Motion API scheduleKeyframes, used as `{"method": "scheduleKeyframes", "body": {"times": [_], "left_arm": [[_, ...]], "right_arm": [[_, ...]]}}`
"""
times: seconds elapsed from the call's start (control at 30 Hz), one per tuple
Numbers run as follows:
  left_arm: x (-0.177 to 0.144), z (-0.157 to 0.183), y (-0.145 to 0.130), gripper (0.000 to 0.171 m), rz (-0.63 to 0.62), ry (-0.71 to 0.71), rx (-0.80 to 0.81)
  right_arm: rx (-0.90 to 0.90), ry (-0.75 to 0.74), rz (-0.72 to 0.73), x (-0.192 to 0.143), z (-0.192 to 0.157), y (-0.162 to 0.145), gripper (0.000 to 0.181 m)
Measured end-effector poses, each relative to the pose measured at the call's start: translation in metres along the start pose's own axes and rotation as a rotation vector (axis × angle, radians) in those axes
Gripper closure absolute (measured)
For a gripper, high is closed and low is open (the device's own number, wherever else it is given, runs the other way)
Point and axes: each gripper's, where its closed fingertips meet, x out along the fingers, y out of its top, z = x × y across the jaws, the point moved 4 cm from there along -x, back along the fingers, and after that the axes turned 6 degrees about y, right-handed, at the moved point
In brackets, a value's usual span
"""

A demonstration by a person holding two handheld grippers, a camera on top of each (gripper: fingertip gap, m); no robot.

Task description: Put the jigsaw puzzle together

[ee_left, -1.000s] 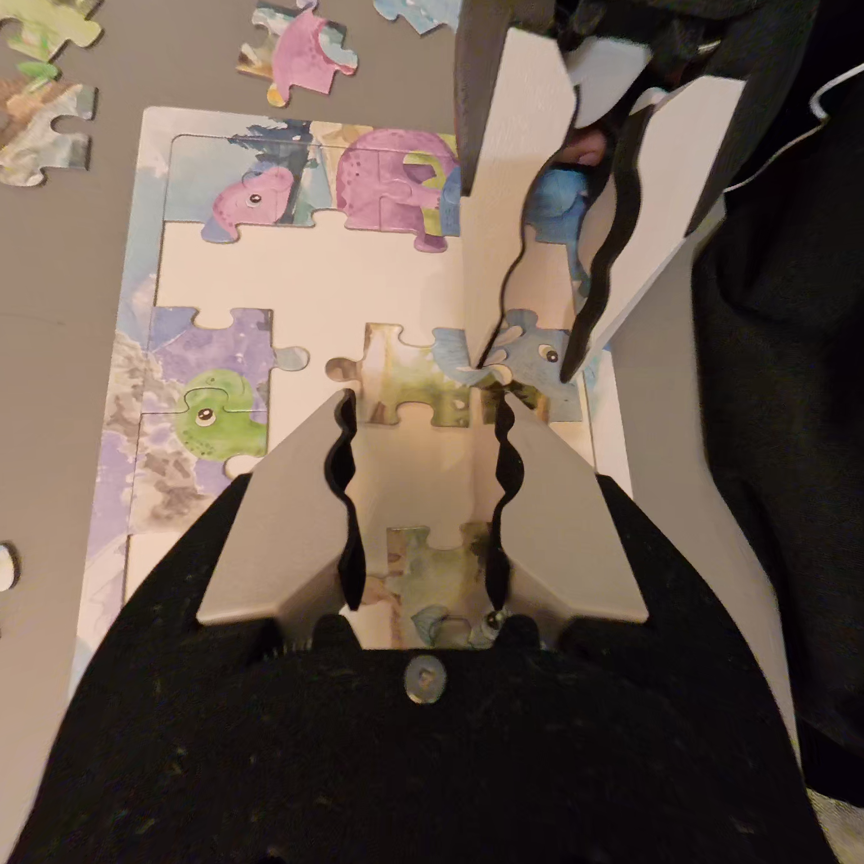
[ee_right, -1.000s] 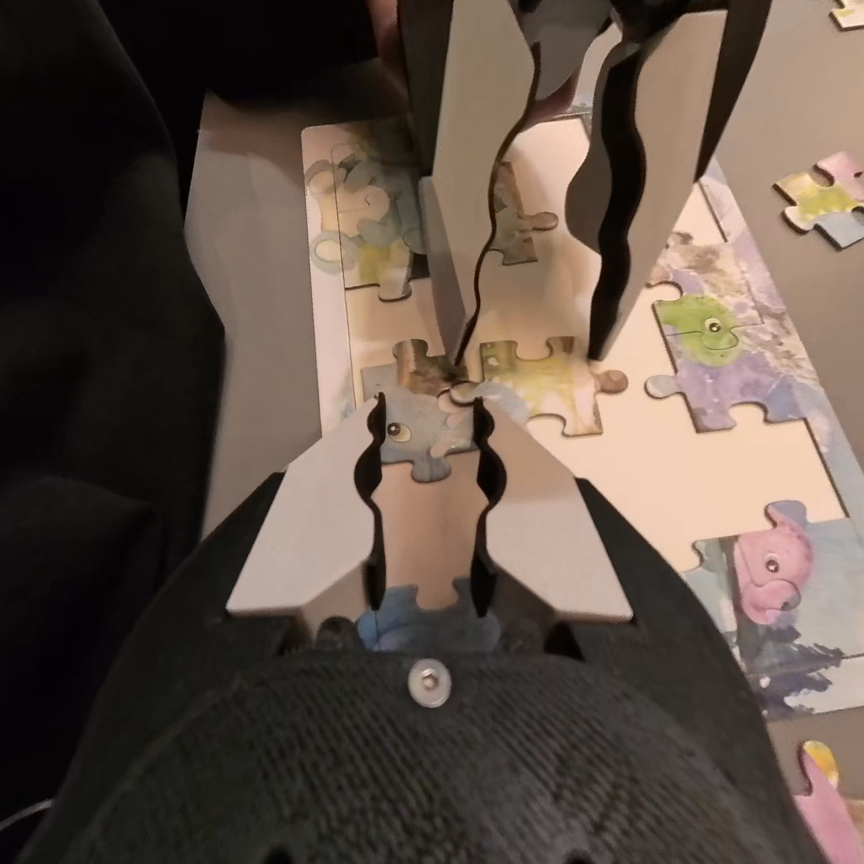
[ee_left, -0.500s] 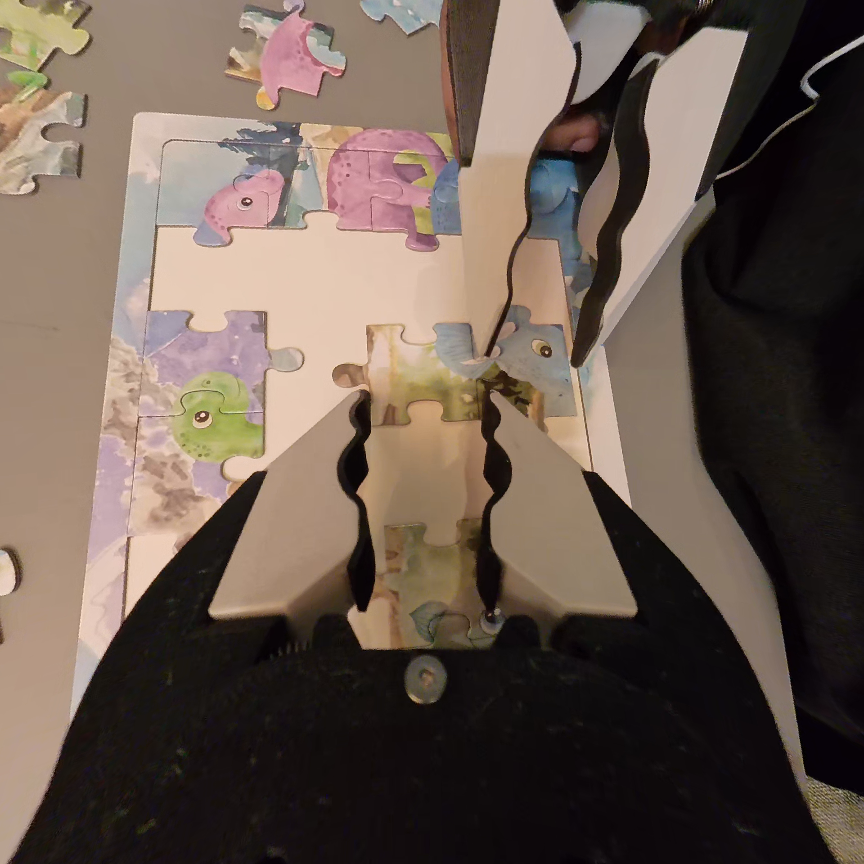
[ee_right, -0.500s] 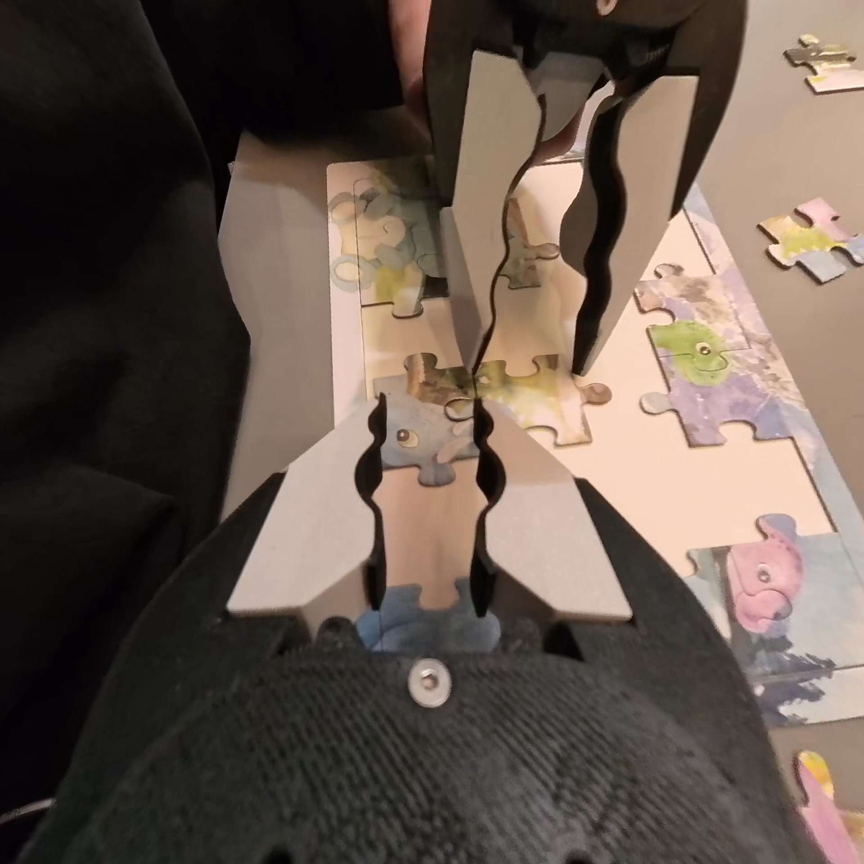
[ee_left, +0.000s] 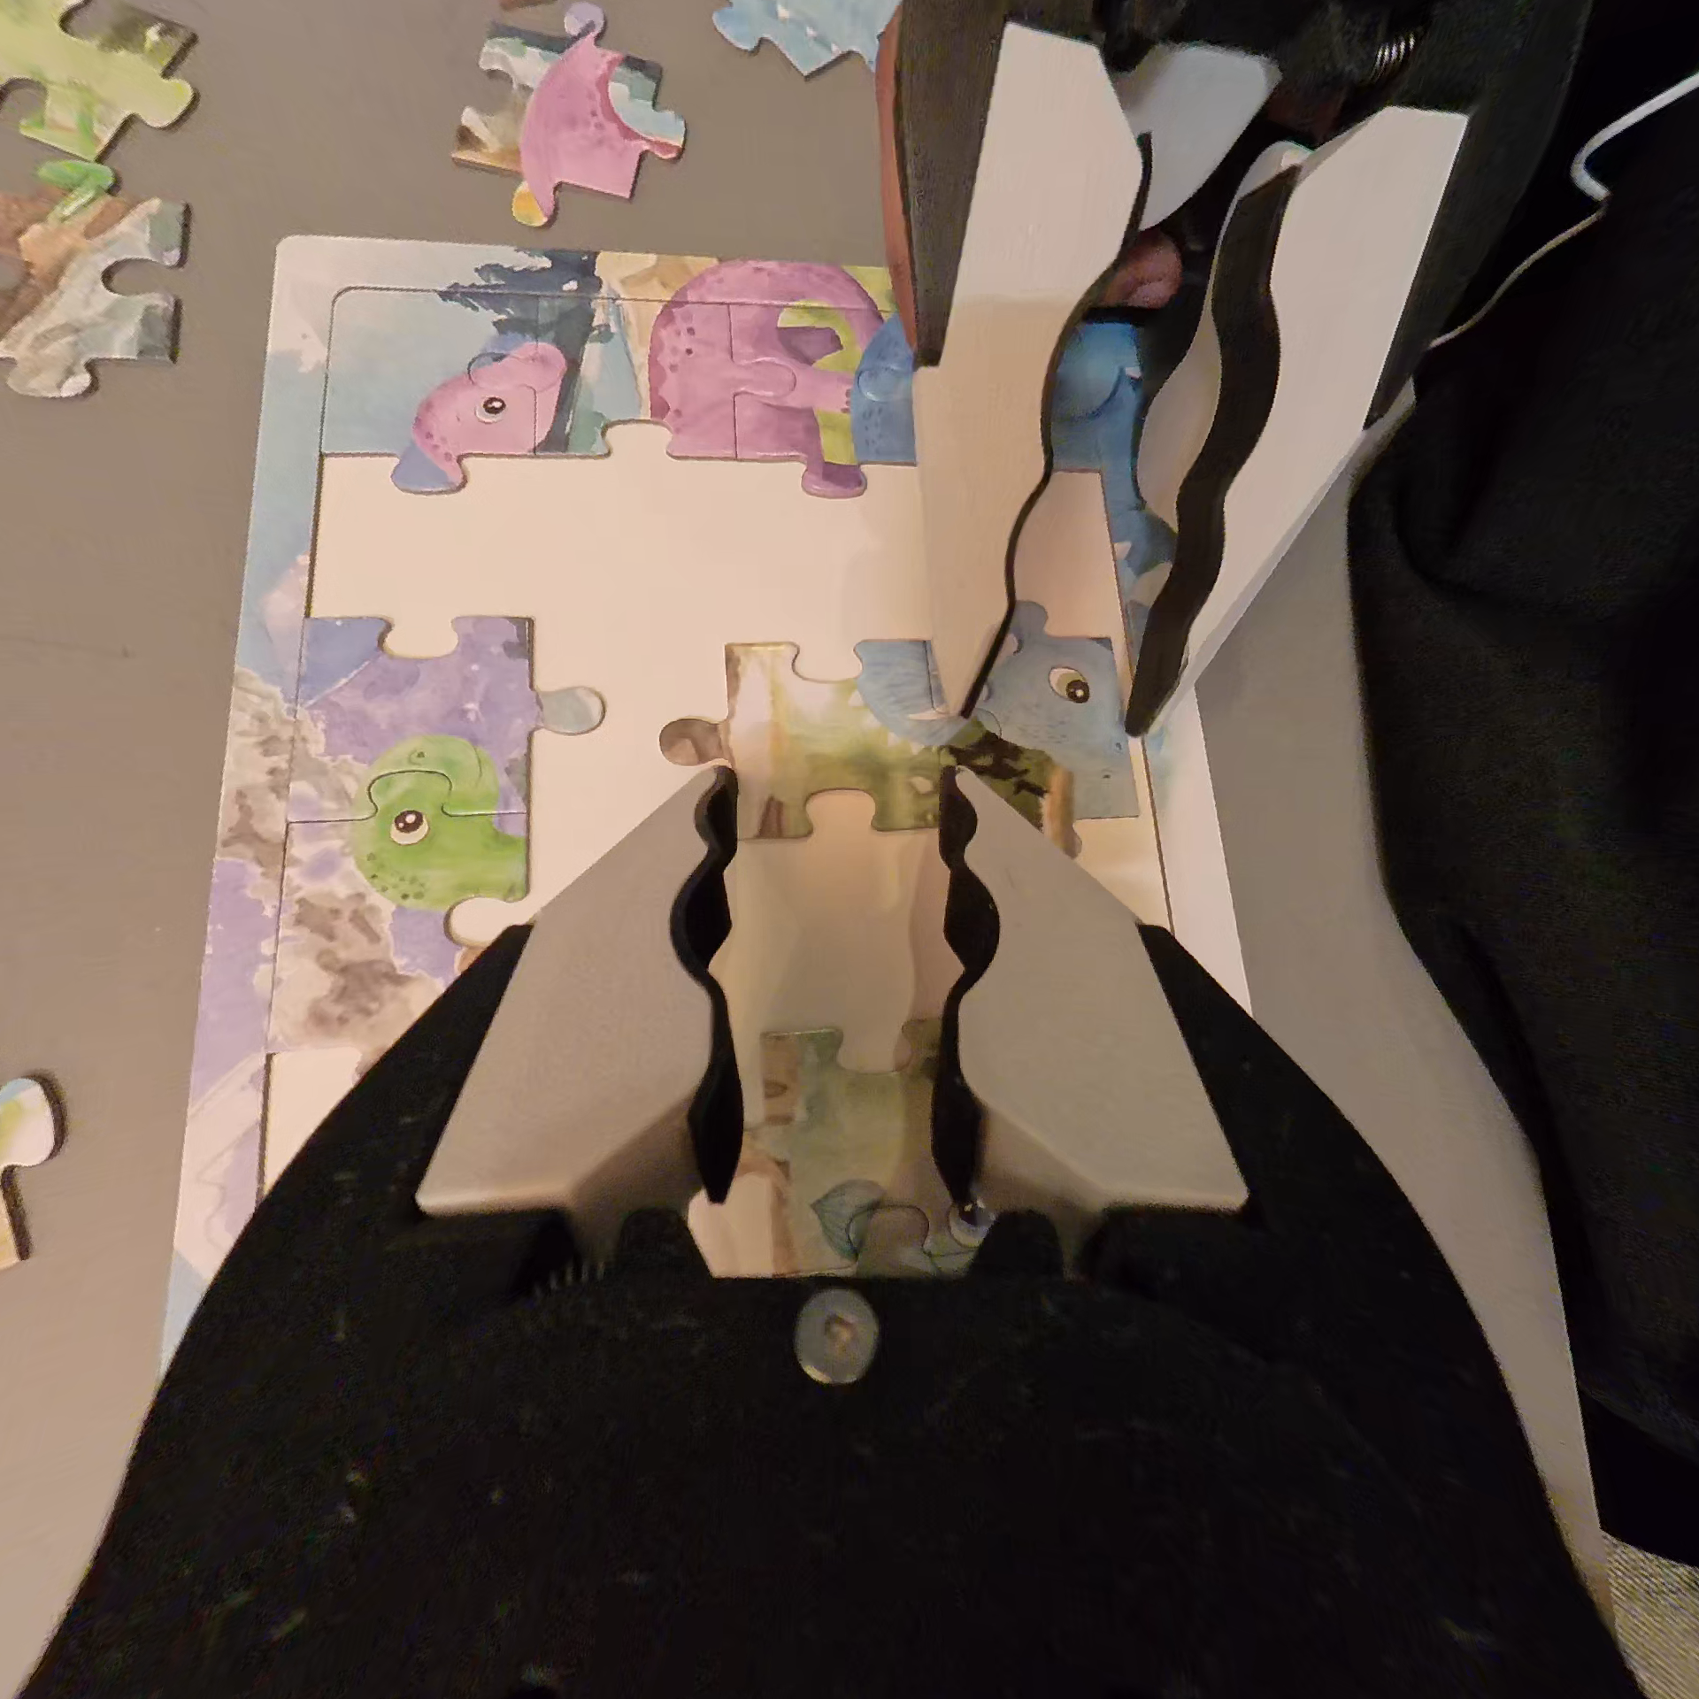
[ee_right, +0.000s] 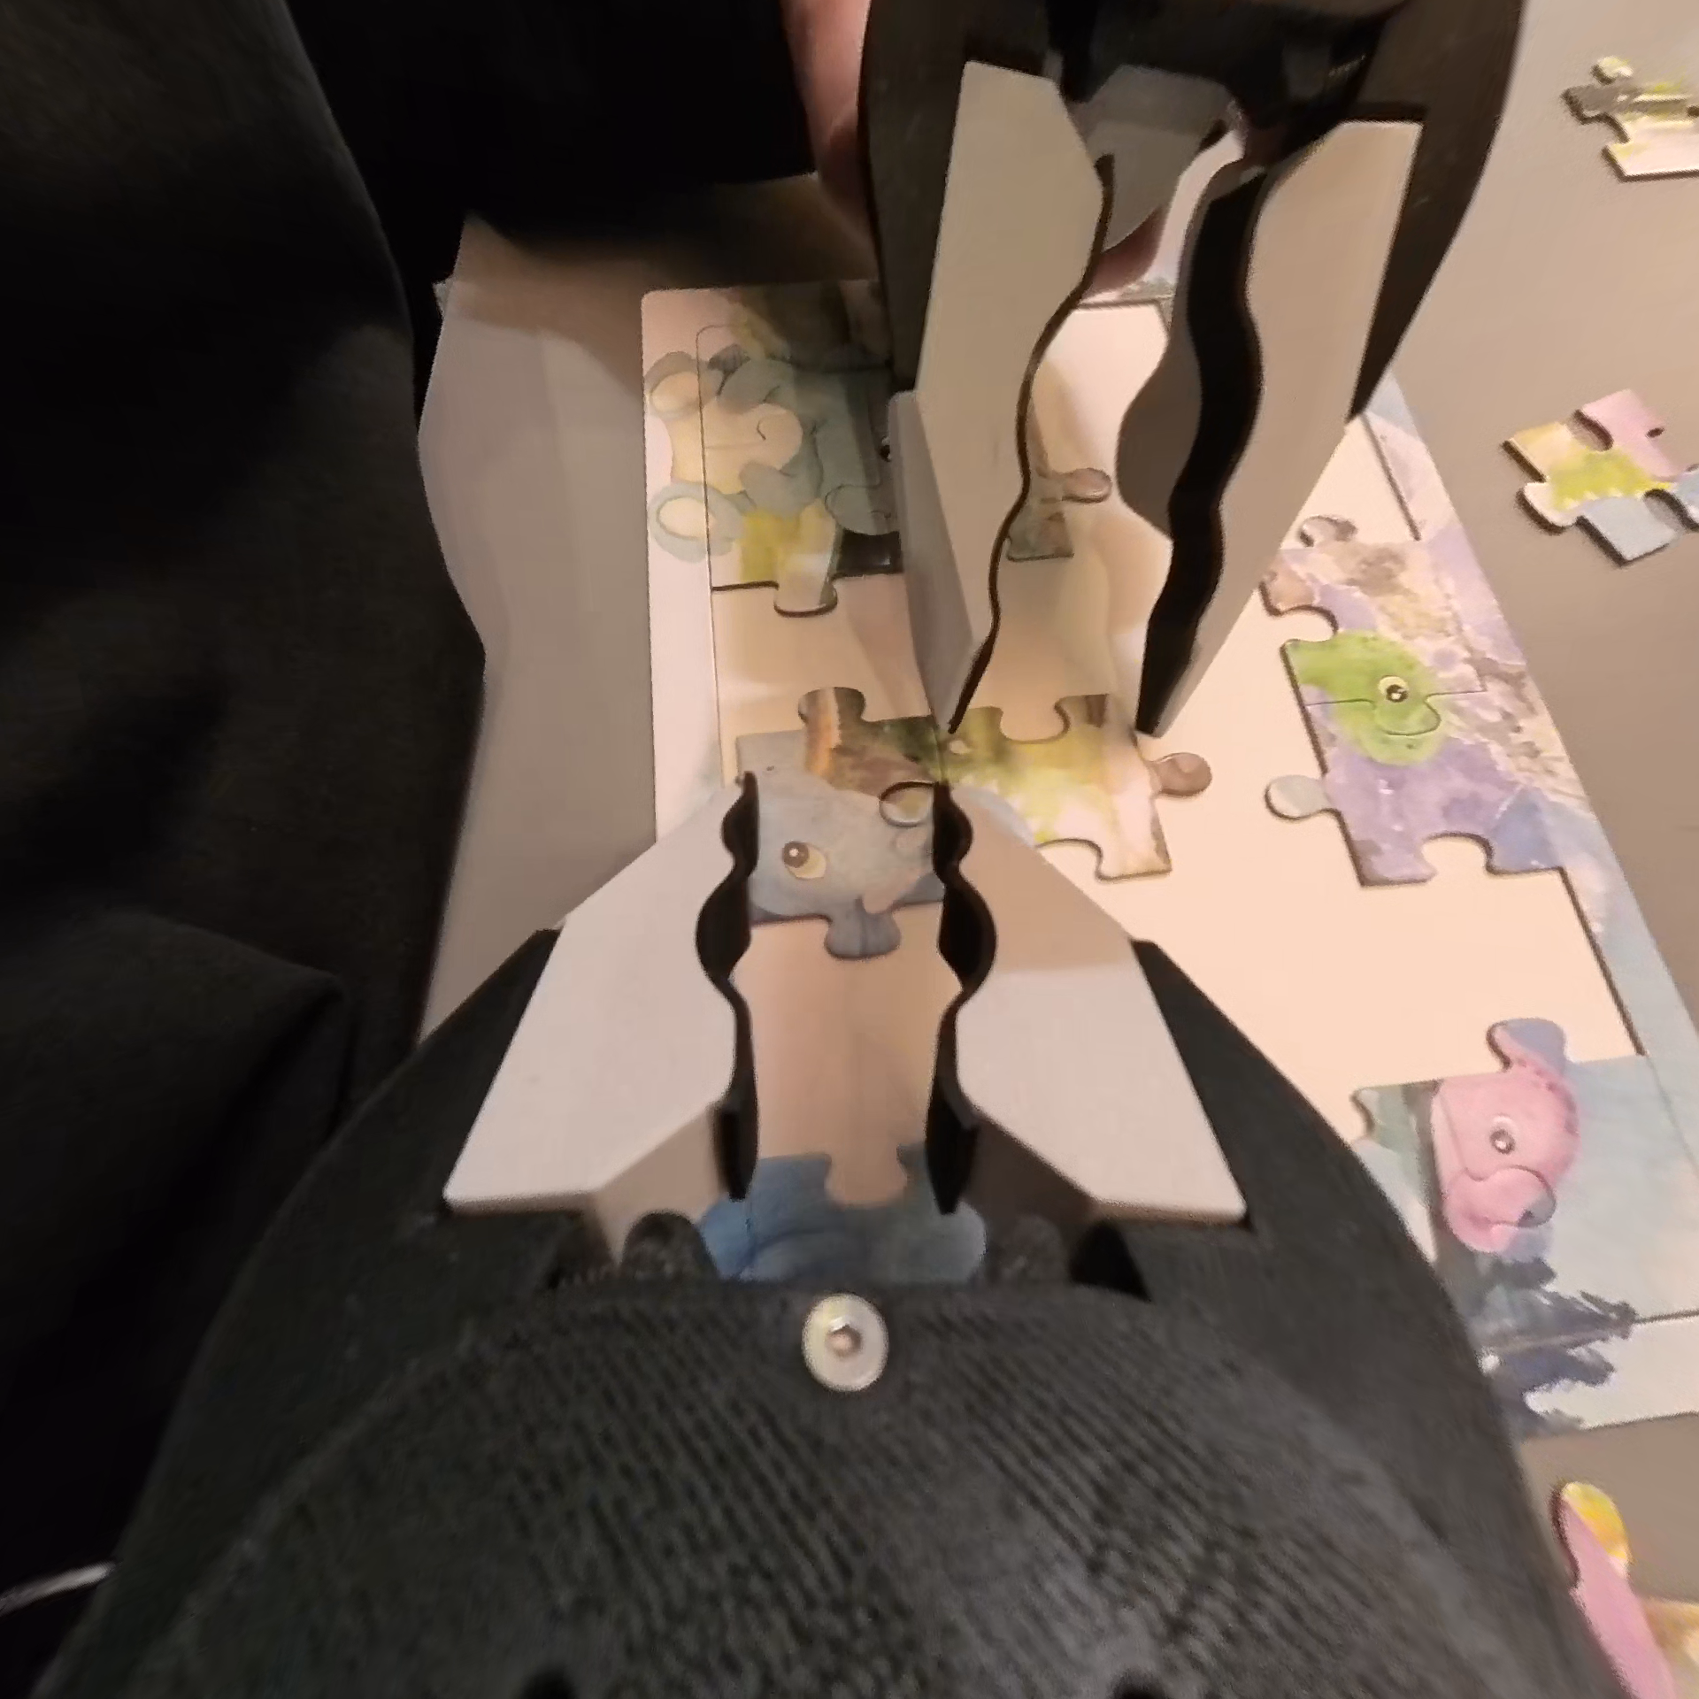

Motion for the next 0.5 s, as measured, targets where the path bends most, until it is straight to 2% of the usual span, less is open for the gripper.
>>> {"method": "scheduleKeyframes", "body": {"times": [0.3, 0.5], "left_arm": [[-0.001, -0.002, 0.0, 0.13, 0.005, 0.013, 0.009], [-0.004, -0.004, 0.002, 0.131, 0.03, 0.019, 0.008]], "right_arm": [[0.056, 0.001, -0.028, 0.0, 0.005, -0.006, 0.142], [0.059, -0.068, 0.0, -0.009, 0.015, -0.008, 0.138]]}}
